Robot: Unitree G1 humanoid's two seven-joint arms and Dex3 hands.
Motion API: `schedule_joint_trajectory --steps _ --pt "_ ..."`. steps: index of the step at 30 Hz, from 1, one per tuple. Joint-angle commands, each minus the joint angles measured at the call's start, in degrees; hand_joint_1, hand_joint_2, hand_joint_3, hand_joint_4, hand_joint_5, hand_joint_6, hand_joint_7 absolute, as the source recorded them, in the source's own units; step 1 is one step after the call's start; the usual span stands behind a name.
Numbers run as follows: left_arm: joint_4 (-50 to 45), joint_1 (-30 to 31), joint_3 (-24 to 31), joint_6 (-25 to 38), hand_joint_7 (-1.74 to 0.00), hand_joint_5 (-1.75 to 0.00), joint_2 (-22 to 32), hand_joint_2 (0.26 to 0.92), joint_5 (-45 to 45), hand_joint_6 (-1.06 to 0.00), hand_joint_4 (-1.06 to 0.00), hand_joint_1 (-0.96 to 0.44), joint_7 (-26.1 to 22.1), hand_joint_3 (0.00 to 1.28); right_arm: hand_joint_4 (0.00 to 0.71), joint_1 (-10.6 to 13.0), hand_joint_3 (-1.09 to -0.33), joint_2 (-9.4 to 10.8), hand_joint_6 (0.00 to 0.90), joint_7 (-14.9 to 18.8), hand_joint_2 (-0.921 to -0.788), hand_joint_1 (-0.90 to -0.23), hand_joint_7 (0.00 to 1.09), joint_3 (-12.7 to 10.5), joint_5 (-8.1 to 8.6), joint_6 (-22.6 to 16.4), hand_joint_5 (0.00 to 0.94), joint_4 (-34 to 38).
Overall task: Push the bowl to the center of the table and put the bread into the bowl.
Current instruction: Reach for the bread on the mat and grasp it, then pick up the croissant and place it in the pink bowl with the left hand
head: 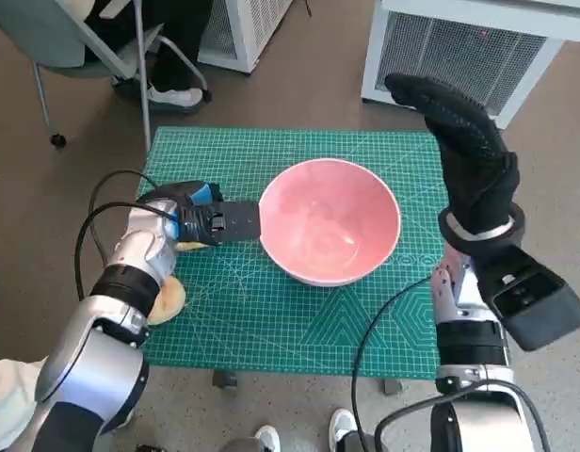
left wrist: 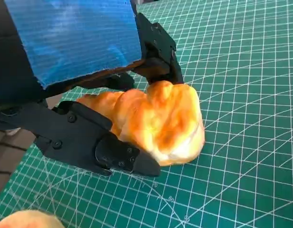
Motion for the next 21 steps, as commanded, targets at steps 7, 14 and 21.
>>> schedule_joint_trajectory --steps 7,14,21 --pt "-0.82 -0.51 2.55 -2.72 -1.24 -1.18 3.24 0.921 -1.31 -0.66 -0.55 -0.02 -0.1 0.11 0.219 1.8 -0.804 0.08 -0.001 -0.88 -0.921 -0.545 0.52 0.63 -1.11 0.38 0.025 -1.02" --pt "-9.34 -2.13 6.85 -2.76 -1.23 -1.15 6.19 0.92 -3.81 -0.7 -0.56 0.0 -1.83 0.09 0.211 1.93 -0.824 -0.13 -0.001 -0.99 -0.921 -0.552 0.5 0.79 -1.27 0.2 0.025 -1.29" --pt "-31.7 1.91 13.35 -0.35 -1.11 -1.19 8.09 0.916 -7.24 -0.7 -0.65 0.0 -2.71 0.06 0.21 1.97 -0.831 -0.52 -0.001 -1.57 -0.921 -0.544 0.5 0.86 -1.82 0.1 0.028 -1.58"
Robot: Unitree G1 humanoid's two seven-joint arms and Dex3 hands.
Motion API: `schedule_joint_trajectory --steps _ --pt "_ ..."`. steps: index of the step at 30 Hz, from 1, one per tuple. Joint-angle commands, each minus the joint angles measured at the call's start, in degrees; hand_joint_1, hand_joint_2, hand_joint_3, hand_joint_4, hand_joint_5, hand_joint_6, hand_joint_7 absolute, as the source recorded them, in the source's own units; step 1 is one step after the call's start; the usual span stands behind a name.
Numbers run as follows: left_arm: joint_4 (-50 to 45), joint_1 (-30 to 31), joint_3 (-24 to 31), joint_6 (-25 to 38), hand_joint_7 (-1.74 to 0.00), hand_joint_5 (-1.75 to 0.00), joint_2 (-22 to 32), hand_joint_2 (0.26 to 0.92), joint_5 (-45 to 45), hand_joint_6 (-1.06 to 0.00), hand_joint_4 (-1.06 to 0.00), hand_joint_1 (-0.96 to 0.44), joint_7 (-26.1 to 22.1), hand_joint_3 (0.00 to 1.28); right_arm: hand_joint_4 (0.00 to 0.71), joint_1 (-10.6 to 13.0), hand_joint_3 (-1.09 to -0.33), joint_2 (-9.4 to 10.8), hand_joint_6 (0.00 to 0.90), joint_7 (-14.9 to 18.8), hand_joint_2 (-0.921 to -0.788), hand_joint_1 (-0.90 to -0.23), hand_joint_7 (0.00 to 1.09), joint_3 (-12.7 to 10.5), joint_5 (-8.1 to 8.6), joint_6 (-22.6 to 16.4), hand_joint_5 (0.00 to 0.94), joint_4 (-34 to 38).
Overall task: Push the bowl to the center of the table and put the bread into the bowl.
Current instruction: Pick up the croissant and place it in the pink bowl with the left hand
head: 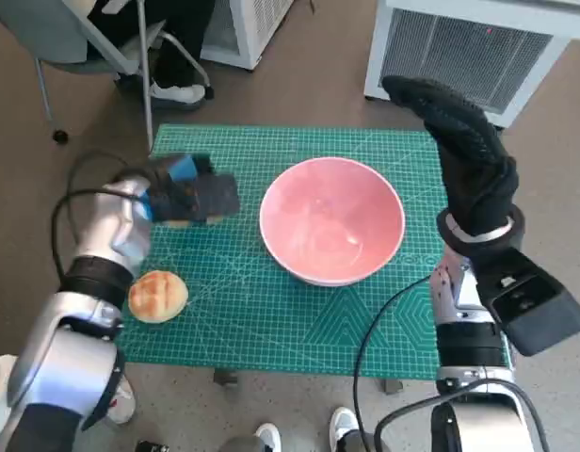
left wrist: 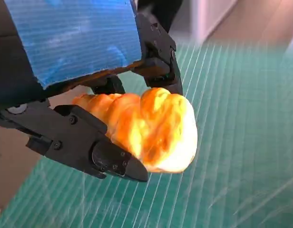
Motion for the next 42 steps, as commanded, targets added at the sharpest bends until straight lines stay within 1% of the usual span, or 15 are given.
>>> schedule_joint_trajectory --steps 1,4,8,15,26,32,34,35,36,37,38,39,40,41,42 --pt "-18.06 2.38 4.95 0.89 -1.09 -1.2 1.35 0.915 -3.27 -0.71 -0.65 0.0 -0.57 0.05 0.21 1.34 -0.831 -0.46 -0.001 -0.72 -0.921 -0.544 0.5 0.19 -1.69 0.14 0.028 -0.13" --pt "-24.26 3.62 6.43 -0.47 -1.04 -1.24 1.11 0.914 -4.53 -0.72 -0.66 0.0 -0.68 0.05 0.21 1.31 -0.83 -0.54 -0.001 -0.77 -0.921 -0.544 0.5 0.22 -1.75 0.18 0.03 -0.12" --pt "-30.21 4.18 6.95 -1.82 -1.1 -1.17 0.0 0.909 -5.61 -0.7 -0.69 0.0 -1.47 0.05 0.21 1.24 -0.827 -0.64 -0.001 -0.94 -0.921 -0.542 0.5 0.25 -1.87 0.41 0.032 -0.19" --pt "-34.97 4.84 5.07 -5.52 -1.15 -1.13 -2.5 0.912 -5.58 -0.68 -0.7 0.0 -1.66 0.05 0.21 1.51 -0.826 -0.75 -0.001 -1.57 -0.921 -0.535 0.5 0.4 -2.38 0.65 0.034 -0.55" --pt "-27.91 3.18 0.16 -12.17 -1.2 -1.09 -8.2 0.918 -2.88 -0.66 -0.69 0.0 -0.18 0.05 0.203 2.38 -0.831 -1.02 -0.001 -2.29 -0.921 -0.544 0.5 0.63 -2.95 1.1 0.036 -1.99" --pt "-23.97 2.97 -1.09 -12.31 -1.18 -1.15 -10.89 0.92 -2.1 -0.64 -0.68 0.0 -0.5 0.06 0.2 3.09 -0.835 -1.23 -0.001 -2.9 -0.921 -0.547 0.5 0.84 -3.1 2.07 0.037 -3.61" --pt "-23.17 2.93 -1.35 -11.25 -1.23 -1.18 -11.6 0.92 -2.19 -0.61 -0.64 0.0 -1.59 0.1 0.198 3.34 -0.838 -1.27 -0.001 -3.18 -0.921 -0.544 0.5 0.94 -3.17 2.51 0.037 -4.27" --pt "-22.97 2.94 -1.42 -10.68 -1.3 -1.23 -11.84 0.921 -2.31 -0.53 -0.59 0.0 -2.22 0.15 0.196 3.45 -0.842 -1.27 -0.001 -3.31 -0.921 -0.539 0.5 0.99 -3.23 2.7 0.038 -4.58" --pt "-22.69 2.83 -1.76 -9.27 -1.32 -1.25 -12.07 0.921 -2.56 -0.5 -0.57 0.0 -4.16 0.17 0.195 3.6 -0.843 -1.24 -0.001 -3.51 -0.921 -0.538 0.5 1.02 -3.31 2.95 0.038 -4.96" --pt "-22.53 2.76 -1.99 -8.25 -0.99 -0.9 -12.22 0.894 -2.72 -0.39 -0.47 -0.02 -5.56 0.17 0.193 3.72 -0.847 -1.22 -0.001 -3.67 -0.921 -0.535 0.5 1.06 -3.39 3.16 0.039 -5.27" --pt "-22.22 2.58 -2.33 -7.05 -0.69 -0.59 -12.28 0.887 -2.95 -0.37 -0.45 -0.03 -7.66 0.14 0.192 3.87 -0.85 -1.2 -0.001 -3.87 -0.921 -0.533 0.51 1.09 -3.49 3.38 0.039 -5.64" --pt "-22.06 2.46 -2.54 -6.22 -0.46 -0.37 -12.32 0.877 -3.08 -0.32 -0.35 -0.05 -9.11 0.12 0.191 3.99 -0.852 -1.19 -0.001 -4.04 -0.921 -0.533 0.51 1.12 -3.56 3.56 0.041 -5.92" --pt "-21.92 2.21 -2.75 -5.13 -0.37 -0.3 -12.29 0.874 -3.31 -0.3 -0.31 -0.05 -11.13 0.11 0.19 4.14 -0.853 -1.17 -0.001 -4.25 -0.921 -0.533 0.52 1.13 -3.66 3.74 0.042 -6.28" --pt "-21.91 2.06 -2.86 -4.33 -0.24 -0.19 -12.26 0.862 -3.44 -0.26 -0.2 -0.09 -12.57 0.09 0.191 4.27 -0.854 -1.15 -0.001 -4.44 -0.921 -0.534 0.53 1.16 -3.75 3.9 0.046 -6.58" --pt "-22.02 1.89 -2.88 -3.56 -0.2 -0.15 -12.16 0.857 -3.68 -0.25 -0.16 -0.1 -14.06 0.08 0.192 4.39 -0.855 -1.14 -0.001 -4.64 -0.921 -0.535 0.53 1.17 -3.82 4.07 0.047 -6.88"
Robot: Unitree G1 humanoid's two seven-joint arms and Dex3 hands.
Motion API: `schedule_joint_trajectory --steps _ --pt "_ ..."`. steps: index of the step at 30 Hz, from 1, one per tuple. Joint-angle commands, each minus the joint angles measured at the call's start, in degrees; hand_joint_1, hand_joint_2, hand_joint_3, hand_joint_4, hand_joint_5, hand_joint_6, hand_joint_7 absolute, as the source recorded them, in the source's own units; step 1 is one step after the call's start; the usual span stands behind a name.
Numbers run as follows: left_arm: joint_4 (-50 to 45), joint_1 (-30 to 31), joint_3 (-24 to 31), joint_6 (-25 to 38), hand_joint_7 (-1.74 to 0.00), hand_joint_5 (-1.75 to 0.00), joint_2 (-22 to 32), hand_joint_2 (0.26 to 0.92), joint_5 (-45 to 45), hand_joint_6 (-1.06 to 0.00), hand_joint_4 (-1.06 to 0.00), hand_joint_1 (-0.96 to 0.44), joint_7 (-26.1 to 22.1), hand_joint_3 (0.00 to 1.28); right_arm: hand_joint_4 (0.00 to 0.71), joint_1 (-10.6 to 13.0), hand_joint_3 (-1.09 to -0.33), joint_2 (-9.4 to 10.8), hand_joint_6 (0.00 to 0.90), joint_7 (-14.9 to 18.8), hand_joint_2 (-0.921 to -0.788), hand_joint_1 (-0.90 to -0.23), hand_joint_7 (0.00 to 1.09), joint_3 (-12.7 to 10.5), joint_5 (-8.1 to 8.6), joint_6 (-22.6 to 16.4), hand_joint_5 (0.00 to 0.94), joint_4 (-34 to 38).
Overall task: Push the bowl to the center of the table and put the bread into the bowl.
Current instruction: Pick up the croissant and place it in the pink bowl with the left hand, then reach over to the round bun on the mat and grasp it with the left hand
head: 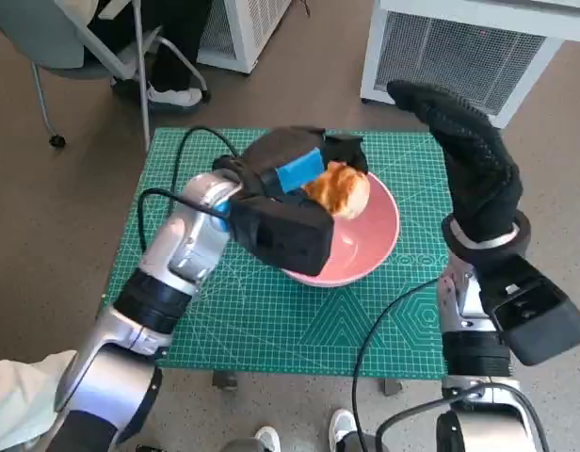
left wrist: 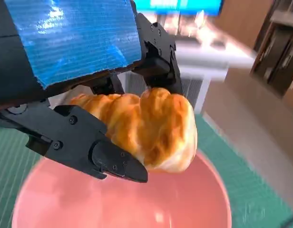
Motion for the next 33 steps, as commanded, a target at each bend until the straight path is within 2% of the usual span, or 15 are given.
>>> schedule_joint_trajectory --steps 1,4,7,13,20,21,23,26,33 --pt "0.27 -1.76 -0.58 4.09 -0.13 -0.1 0.16 0.848 -0.96 -0.22 -0.1 -0.13 -7.14 0.07 0.193 2.05 -0.855 -0.05 -0.001 -1.15 -0.921 -0.535 0.54 0.36 -1.57 1.44 0.052 -1.43" --pt "-1.44 -1.45 -0.16 5.2 -0.05 -0.03 0.77 0.836 -1.37 -0.2 -0.03 -0.19 -9.84 0.05 0.194 2.24 -0.85 0.05 -0.001 -1.84 -0.921 -0.537 0.56 0.31 -1.95 1.77 0.063 -1.86" --pt "-2.81 -0.86 0.14 4.87 -0.02 -0.01 1.48 0.831 -1.29 -0.18 -0.01 -0.25 -10.55 0.04 0.195 2.38 -0.842 0.22 -0.001 -2.52 -0.921 -0.546 0.57 0.27 -2.47 1.95 0.076 -2.1" --pt "-8.77 2.56 2.71 2.66 -0.01 0.0 4.08 0.823 -2.57 -0.18 0.0 -0.3 -9.37 0.03 0.191 2.64 -0.827 0.6 -0.001 -3.37 -0.921 -0.557 0.6 0.54 -2.91 2.05 0.105 -2.47" --pt "-20.07 7.27 7.93 2.97 -0.01 0.0 10.12 0.823 -6.84 -0.19 0.0 -0.29 -12.73 0.02 0.186 3.14 -0.824 0.72 -0.001 -3.75 -0.921 -0.556 0.61 0.98 -3.34 1.68 0.126 -2.84" --pt "-21.42 7.98 8.68 3.03 -0.01 0.0 10.93 0.823 -7.5 -0.19 0.0 -0.29 -13.15 0.02 0.176 3.2 -0.824 0.71 -0.001 -3.76 -0.921 -0.558 0.61 1.03 -3.35 1.63 0.147 -2.9" --pt "-25.18 10.33 11.24 2.71 -0.02 0.0 13.56 0.826 -9.36 -0.2 -0.01 -0.3 -14.2 0.02 0.081 3.31 -0.822 0.67 -0.001 -3.75 -0.921 -0.565 0.6 1.14 -3.34 1.51 0.329 -2.97" --pt "-29.35 13.92 15.16 2.11 -0.02 -0.01 17.27 0.83 -12.05 -0.21 -0.03 -0.31 -15.37 0.02 0.026 3.38 -0.82 0.56 -0.001 -3.48 -0.921 -0.569 0.57 1.3 -3.09 1.41 0.43 -3.04" --pt "-36.69 23.75 24.44 1.0 -0.04 -0.02 24.83 0.84 -17.34 -0.24 -0.07 -0.31 -16.17 0.02 0.001 3.42 -0.827 0.32 -0.001 -2.88 -0.921 -0.562 0.54 1.71 -2.39 1.39 0.452 -3.55"
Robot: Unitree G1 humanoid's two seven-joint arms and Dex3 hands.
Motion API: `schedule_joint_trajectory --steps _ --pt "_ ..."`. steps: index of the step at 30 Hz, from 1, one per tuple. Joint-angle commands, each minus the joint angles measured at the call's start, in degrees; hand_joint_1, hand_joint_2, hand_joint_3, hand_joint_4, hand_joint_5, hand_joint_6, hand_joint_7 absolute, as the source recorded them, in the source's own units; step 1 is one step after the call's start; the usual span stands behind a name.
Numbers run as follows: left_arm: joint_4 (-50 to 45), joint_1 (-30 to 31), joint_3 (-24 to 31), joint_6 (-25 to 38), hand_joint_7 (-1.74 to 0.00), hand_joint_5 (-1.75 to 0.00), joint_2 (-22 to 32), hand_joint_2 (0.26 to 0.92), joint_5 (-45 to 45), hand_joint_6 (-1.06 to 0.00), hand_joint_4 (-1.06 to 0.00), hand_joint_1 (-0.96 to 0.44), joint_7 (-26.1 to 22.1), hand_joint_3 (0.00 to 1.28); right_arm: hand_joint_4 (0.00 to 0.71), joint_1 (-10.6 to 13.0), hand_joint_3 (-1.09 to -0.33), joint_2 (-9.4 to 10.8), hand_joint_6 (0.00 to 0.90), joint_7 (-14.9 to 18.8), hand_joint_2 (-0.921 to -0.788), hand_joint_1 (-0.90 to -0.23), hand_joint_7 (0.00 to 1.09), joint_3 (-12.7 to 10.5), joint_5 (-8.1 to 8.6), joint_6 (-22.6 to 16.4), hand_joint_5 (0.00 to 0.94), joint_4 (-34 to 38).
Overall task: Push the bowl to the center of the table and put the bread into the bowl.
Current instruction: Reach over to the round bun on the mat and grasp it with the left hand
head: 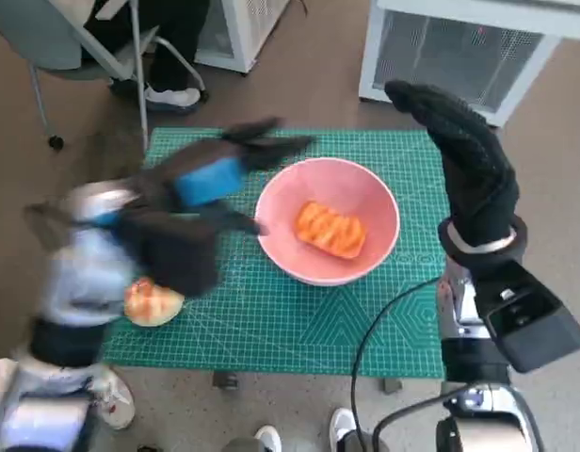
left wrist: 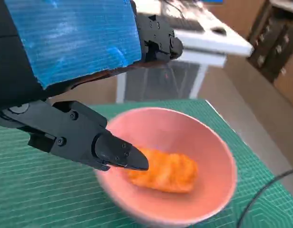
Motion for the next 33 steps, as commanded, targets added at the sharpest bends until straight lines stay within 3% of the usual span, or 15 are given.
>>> schedule_joint_trajectory --steps 1,9,17,23,33 --pt "-4.87 7.31 6.22 -1.24 -0.04 -0.02 5.41 0.841 -3.18 -0.25 -0.08 -0.31 -0.77 0.02 0.0 1.24 -0.829 -0.08 -0.001 0.87 -0.921 -0.56 0.54 0.6 0.48 0.32 0.451 -0.29" --pt "-7.96 19.33 15.26 -4.34 -0.04 -0.02 12.21 0.844 -5.46 -0.27 -0.12 -0.31 -0.65 0.01 -0.001 0.94 -0.833 -0.06 -0.001 2.04 -0.921 -0.555 0.53 0.97 2.09 0.44 0.445 0.09" --pt "-8.64 29.42 19.76 -5.88 -0.04 -0.01 15.16 0.844 -4.85 -0.27 -0.14 -0.31 -0.08 0.0 -0.001 0.16 -0.83 0.28 -0.001 3.38 -0.921 -0.555 0.53 0.85 3.55 0.45 0.44 1.72" --pt "-8.94 33.71 20.02 -5.05 -0.03 -0.01 15.55 0.843 -3.37 -0.28 -0.14 -0.3 0.59 0.0 -0.001 -0.63 -0.819 0.55 -0.001 4.18 -0.921 -0.558 0.52 0.72 3.74 -0.22 0.437 3.81" --pt "-5.5 34.1 15.43 -4.12 -0.02 0.0 13.97 0.838 -1.37 -0.29 -0.15 -0.26 1.88 0.0 0.0 -1.84 -0.81 0.66 -0.001 5.85 -0.921 -0.54 0.53 0.4 4.73 -1.1 0.443 5.87"
